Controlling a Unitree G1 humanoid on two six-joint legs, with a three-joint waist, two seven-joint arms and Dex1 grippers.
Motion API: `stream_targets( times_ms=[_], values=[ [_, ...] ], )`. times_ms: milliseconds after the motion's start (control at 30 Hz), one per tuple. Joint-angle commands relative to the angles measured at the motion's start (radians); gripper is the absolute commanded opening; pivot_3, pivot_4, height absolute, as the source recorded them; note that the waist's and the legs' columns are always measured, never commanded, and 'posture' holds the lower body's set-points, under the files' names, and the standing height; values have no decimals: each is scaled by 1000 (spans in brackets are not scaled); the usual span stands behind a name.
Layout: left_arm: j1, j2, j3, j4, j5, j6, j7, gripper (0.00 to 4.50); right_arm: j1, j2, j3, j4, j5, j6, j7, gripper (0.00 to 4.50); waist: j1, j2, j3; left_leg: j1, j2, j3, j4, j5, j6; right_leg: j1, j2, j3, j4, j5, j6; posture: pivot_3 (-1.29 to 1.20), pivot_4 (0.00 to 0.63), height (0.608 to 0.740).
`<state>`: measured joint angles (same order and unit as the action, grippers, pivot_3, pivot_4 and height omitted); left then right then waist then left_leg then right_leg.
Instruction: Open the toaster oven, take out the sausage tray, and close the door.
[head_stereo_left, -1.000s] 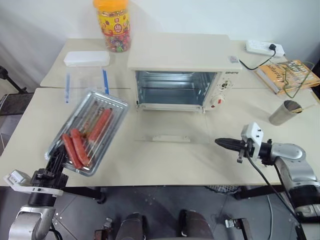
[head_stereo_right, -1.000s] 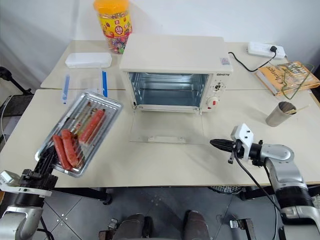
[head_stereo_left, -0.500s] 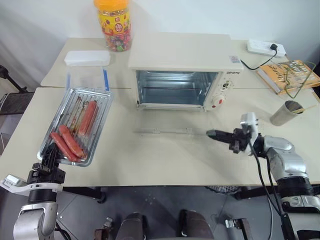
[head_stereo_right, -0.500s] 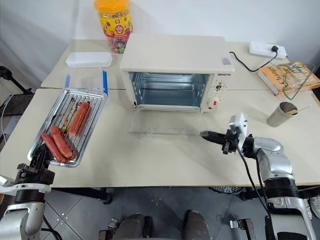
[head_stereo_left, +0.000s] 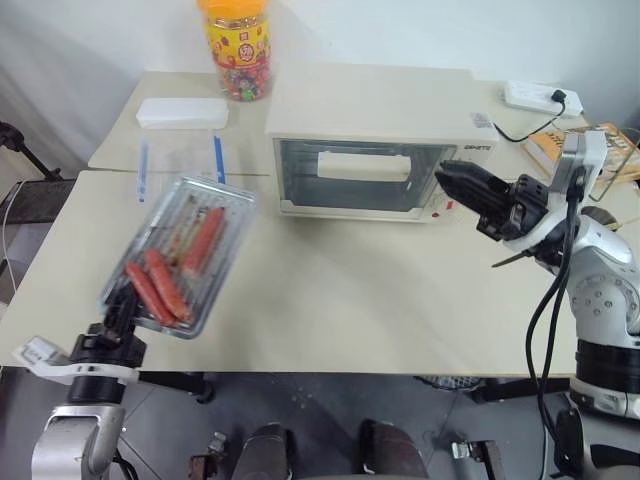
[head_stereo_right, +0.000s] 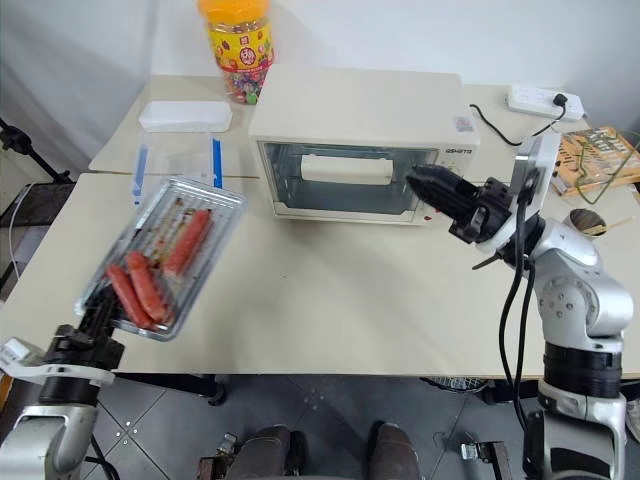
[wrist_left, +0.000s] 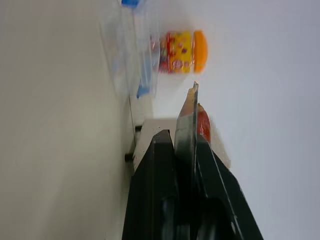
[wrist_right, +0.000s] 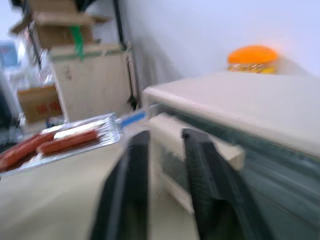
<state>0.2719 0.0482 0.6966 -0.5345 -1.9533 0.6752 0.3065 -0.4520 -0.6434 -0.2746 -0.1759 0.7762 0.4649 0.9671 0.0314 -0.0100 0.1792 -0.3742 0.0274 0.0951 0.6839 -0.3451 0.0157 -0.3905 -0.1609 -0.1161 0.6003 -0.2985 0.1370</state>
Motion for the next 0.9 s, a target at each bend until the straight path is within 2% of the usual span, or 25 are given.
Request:
stream_targets(
  times_ms=[33,233,267,333,500,733,900],
  values=[
    [9,53,-68,-2,-19,70,-47,0,125,-80,-2,-108,-89,-117,113,2191,5,0,0,0,-1,0,0,-1,1,0,0,0,-1,0,0,0,150,740],
    [-141,233,-141,233,-19,291,-107,0,357,-165,-106,-158,-143,-178,163,4245,-4,0,0,3,0,3,1,0,1,1,2,2,0,1,1,0,150,740],
    [-178,258,-154,279,-19,330,-114,0,397,-165,-134,-158,-149,-191,161,4473,-3,0,0,3,2,3,1,0,0,1,3,3,0,1,1,0,150,740],
    [-239,296,-177,357,-19,396,-126,0,459,-163,-187,-163,-121,-207,189,4473,-5,1,-1,3,3,3,1,0,0,1,5,4,0,0,1,0,150,740],
    [-521,354,-314,641,-19,563,-113,0,675,-149,-362,-207,-49,-163,215,4473,13,0,-1,3,2,3,0,1,-1,1,6,4,0,0,1,0,150,740],
    [-804,384,-500,930,-8,660,-90,0,807,-64,-375,-304,-56,-207,165,4473,15,0,-1,4,3,4,0,1,-2,0,7,7,1,1,1,0,150,740],
    [-953,334,-564,1074,149,678,-132,0,886,-35,-412,-363,-49,-211,128,4473,22,0,-1,4,2,5,0,2,-2,0,7,7,1,1,1,0,150,740]
  ],
)
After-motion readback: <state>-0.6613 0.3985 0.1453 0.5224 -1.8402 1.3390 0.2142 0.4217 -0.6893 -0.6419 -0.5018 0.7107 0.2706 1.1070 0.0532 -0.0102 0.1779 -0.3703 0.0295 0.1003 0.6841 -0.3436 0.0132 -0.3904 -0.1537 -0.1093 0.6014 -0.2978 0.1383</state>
